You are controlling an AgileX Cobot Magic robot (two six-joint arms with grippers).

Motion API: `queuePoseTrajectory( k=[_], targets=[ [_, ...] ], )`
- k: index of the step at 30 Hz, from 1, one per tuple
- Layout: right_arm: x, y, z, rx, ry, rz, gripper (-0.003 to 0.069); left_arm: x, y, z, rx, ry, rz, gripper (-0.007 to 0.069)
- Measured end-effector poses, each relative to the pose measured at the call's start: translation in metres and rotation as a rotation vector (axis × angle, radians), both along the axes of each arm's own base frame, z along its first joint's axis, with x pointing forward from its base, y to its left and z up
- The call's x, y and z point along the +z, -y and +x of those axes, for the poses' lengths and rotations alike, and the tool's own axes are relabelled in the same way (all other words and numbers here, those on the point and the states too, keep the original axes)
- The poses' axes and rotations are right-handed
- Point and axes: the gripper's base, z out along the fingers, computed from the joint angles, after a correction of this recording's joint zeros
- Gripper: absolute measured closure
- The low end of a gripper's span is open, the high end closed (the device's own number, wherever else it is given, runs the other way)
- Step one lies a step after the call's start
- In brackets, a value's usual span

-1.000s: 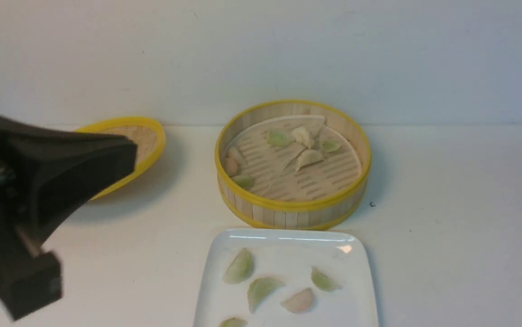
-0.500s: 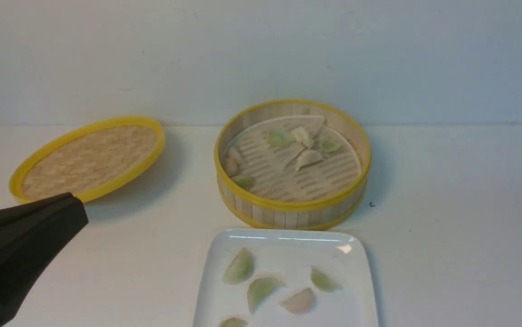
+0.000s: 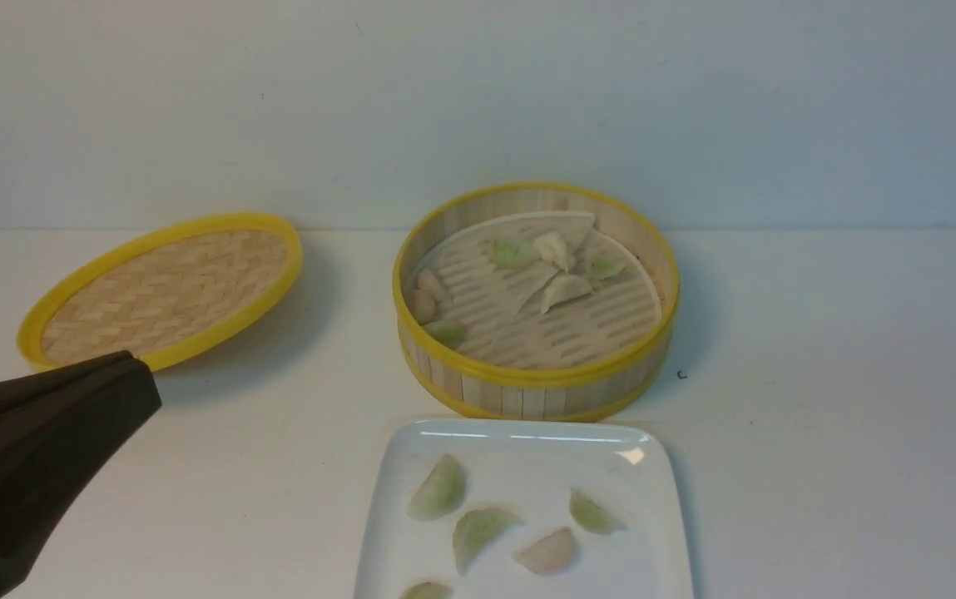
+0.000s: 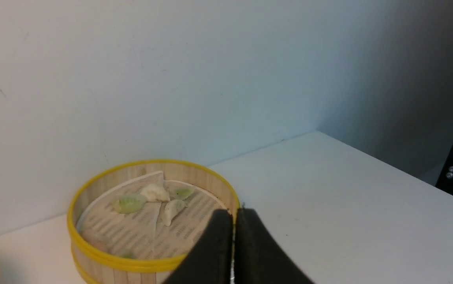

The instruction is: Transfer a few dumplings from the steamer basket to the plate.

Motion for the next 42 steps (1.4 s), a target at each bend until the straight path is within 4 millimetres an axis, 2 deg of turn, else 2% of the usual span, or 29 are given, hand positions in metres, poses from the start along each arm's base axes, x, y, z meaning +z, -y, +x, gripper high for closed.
queuePoseTrajectory(
  k=[9, 14, 20, 25, 31, 32, 34, 36, 39, 42],
  targets=[
    [0.0, 0.0, 0.0, 0.0, 0.001, 0.0, 0.0673, 0.0, 0.0, 0.0, 0.0, 0.001, 0.003, 0.0631],
    [0.0, 0.0, 0.0, 0.001, 0.002, 0.001, 0.0673, -0.005, -0.002, 0.0, 0.013, 0.036, 0.126, 0.0631],
    [0.0, 0.0, 0.0, 0.0, 0.002, 0.0, 0.0673, -0.017, -0.02, -0.007, 0.131, 0.006, 0.205, 0.0631],
    [0.0, 0.0, 0.0, 0.0, 0.002, 0.0, 0.0673, -0.052, -0.042, -0.016, 0.37, -0.027, 0.202, 0.0631],
    [0.0, 0.0, 0.0, 0.001, 0.001, 0.002, 0.0673, -0.108, -0.056, -0.024, 0.606, -0.098, 0.189, 0.0631],
    [0.0, 0.0, 0.0, 0.003, 0.0, 0.004, 0.0673, -0.112, -0.056, -0.024, 0.616, -0.102, 0.189, 0.0631],
    [0.0, 0.0, 0.0, 0.006, -0.003, 0.008, 0.0673, -0.135, -0.058, -0.023, 0.654, -0.147, 0.2, 0.0631],
    [0.0, 0.0, 0.0, 0.007, -0.002, 0.009, 0.0673, -0.149, -0.058, -0.021, 0.654, -0.185, 0.213, 0.0631],
    [0.0, 0.0, 0.0, 0.007, -0.003, 0.009, 0.0673, -0.166, -0.058, -0.02, 0.642, -0.228, 0.23, 0.0631],
    [0.0, 0.0, 0.0, 0.008, -0.005, 0.009, 0.0673, -0.17, -0.056, -0.019, 0.613, -0.226, 0.235, 0.0631]
  ],
)
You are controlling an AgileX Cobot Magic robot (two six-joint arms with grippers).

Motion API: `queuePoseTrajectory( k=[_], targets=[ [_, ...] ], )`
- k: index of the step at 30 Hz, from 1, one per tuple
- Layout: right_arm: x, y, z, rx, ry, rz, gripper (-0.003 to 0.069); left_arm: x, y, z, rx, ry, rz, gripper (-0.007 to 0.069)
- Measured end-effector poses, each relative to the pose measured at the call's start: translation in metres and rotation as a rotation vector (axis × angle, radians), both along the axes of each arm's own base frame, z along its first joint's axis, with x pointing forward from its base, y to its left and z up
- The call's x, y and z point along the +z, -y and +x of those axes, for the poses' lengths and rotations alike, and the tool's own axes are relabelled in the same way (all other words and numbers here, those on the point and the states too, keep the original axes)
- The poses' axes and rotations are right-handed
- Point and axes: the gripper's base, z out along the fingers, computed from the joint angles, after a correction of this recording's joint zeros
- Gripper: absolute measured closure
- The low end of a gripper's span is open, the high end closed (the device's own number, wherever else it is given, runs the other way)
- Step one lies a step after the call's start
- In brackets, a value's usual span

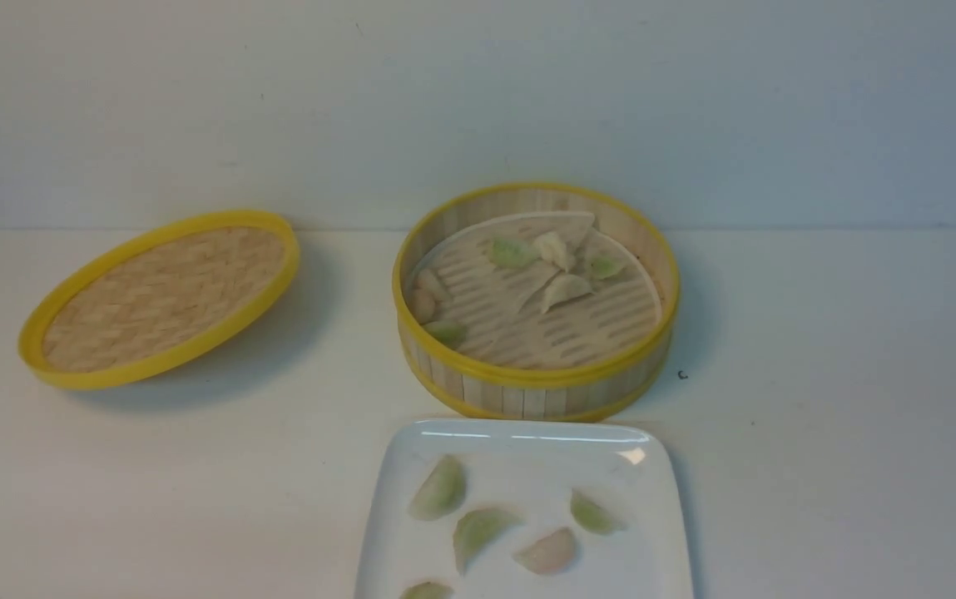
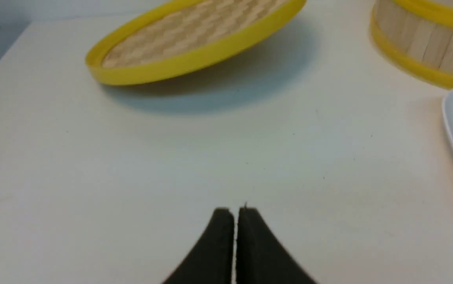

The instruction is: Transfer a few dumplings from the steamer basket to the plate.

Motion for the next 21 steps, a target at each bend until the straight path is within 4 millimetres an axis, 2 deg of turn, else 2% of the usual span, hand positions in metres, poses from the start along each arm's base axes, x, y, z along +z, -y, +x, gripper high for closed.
queuePoseTrajectory(
  k=[21],
  targets=[
    [-0.0007, 0.0001, 0.0005, -0.003, -0.008, -0.003, 0.0673, 0.0007, 0.0015, 0.0007, -0.033, 0.021, 0.013, 0.0631]
  ],
)
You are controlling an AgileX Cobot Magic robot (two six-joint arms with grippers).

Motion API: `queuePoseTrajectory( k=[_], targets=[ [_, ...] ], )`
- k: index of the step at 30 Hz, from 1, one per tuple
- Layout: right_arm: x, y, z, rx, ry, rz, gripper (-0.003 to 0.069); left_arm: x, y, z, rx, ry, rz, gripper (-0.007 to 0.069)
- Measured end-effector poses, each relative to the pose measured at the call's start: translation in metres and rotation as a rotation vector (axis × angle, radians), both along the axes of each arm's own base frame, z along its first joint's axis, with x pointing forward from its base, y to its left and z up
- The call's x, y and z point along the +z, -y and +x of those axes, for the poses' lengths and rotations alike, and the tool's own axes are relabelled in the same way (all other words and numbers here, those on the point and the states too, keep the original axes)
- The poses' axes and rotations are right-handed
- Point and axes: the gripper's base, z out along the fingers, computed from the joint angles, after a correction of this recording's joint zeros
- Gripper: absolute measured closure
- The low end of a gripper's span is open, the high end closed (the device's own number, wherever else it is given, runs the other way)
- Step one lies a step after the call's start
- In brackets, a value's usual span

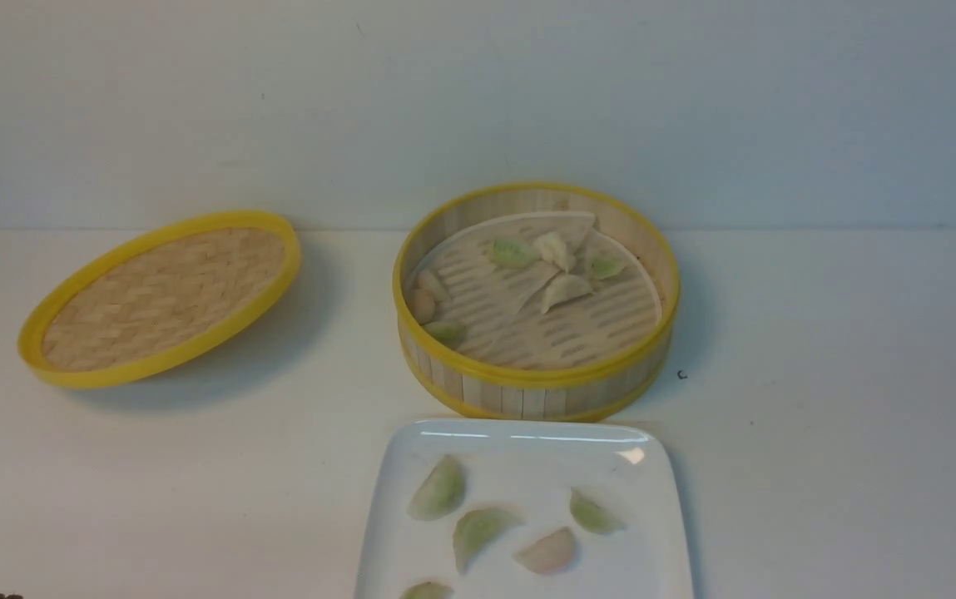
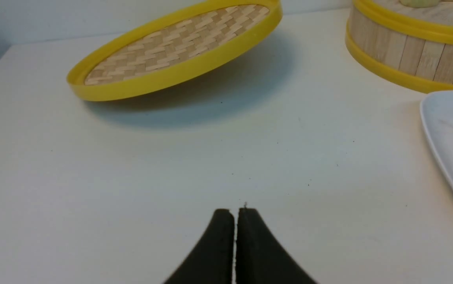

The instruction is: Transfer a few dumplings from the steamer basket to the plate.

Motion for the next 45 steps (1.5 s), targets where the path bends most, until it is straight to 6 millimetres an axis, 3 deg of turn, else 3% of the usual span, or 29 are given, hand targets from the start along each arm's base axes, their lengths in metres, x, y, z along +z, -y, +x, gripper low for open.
queuePoseTrajectory(
  k=[15, 29, 36, 43, 45],
  targets=[
    [-0.001, 0.0, 0.001, -0.008, 0.003, -0.009, 0.0673, 0.0, 0.0, 0.0, 0.0, -0.001, 0.0, 0.0631],
    [-0.044, -0.032, 0.023, 0.084, -0.043, -0.122, 0.0673, 0.0, 0.0, 0.0, -0.002, -0.001, 0.0, 0.0631],
    [-0.077, -0.043, 0.038, 0.025, -0.135, -0.186, 0.0673, 0.0, 0.0, 0.0, -0.002, -0.001, 0.0, 0.0631],
    [-0.138, -0.044, 0.065, -0.328, -0.345, -0.245, 0.0673, 0.0, 0.0, 0.0, -0.002, 0.0, 0.0, 0.0631],
    [-0.164, -0.04, 0.073, -0.434, -0.442, -0.259, 0.0673, 0.0, 0.0, 0.0, -0.002, 0.0, 0.0, 0.0631]
  ],
)
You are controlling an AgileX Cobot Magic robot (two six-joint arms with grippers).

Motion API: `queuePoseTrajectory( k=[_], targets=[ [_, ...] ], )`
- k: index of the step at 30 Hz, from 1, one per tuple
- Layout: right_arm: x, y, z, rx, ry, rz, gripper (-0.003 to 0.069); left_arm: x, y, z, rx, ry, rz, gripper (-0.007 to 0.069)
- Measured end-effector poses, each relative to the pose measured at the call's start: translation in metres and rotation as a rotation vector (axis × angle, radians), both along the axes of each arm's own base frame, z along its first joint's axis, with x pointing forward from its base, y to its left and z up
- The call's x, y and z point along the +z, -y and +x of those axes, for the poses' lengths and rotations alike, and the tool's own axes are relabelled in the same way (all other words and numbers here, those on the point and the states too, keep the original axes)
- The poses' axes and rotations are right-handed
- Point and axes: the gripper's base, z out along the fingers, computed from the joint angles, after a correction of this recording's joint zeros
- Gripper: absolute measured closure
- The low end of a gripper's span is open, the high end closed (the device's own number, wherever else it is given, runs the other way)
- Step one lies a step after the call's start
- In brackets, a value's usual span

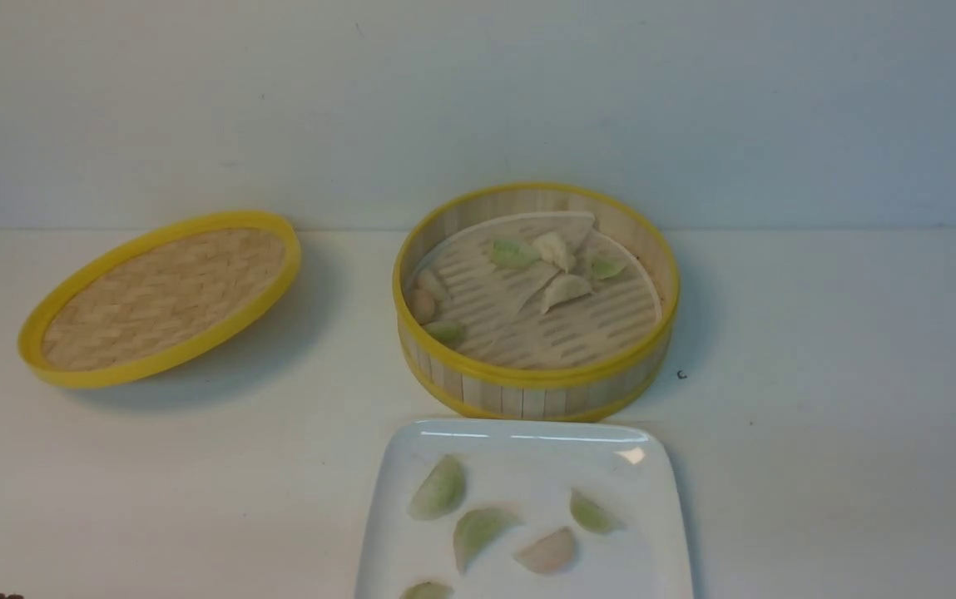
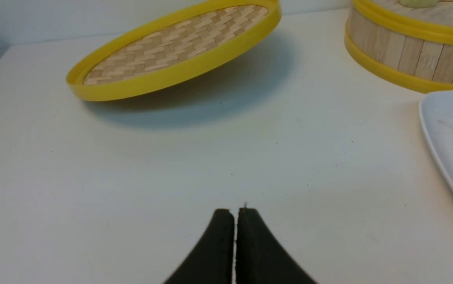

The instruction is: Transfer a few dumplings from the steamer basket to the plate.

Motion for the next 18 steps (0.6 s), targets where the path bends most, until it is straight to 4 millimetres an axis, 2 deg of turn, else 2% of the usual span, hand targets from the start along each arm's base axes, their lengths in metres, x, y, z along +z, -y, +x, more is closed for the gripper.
queuePoseTrajectory(
  k=[3, 7, 18],
  targets=[
    [-0.032, 0.005, 0.005, -0.113, -0.122, -0.012, 0.0673, 0.0, 0.0, 0.0, 0.0, 0.0, 0.0, 0.0631],
    [-0.046, 0.009, 0.004, -0.175, -0.244, -0.046, 0.0673, 0.0, 0.0, 0.0, 0.0, 0.0, 0.0, 0.0631],
    [-0.046, 0.01, 0.004, -0.184, -0.261, -0.066, 0.0673, 0.0, 0.0, 0.0, 0.0, 0.0, 0.0, 0.0631]
  ],
)
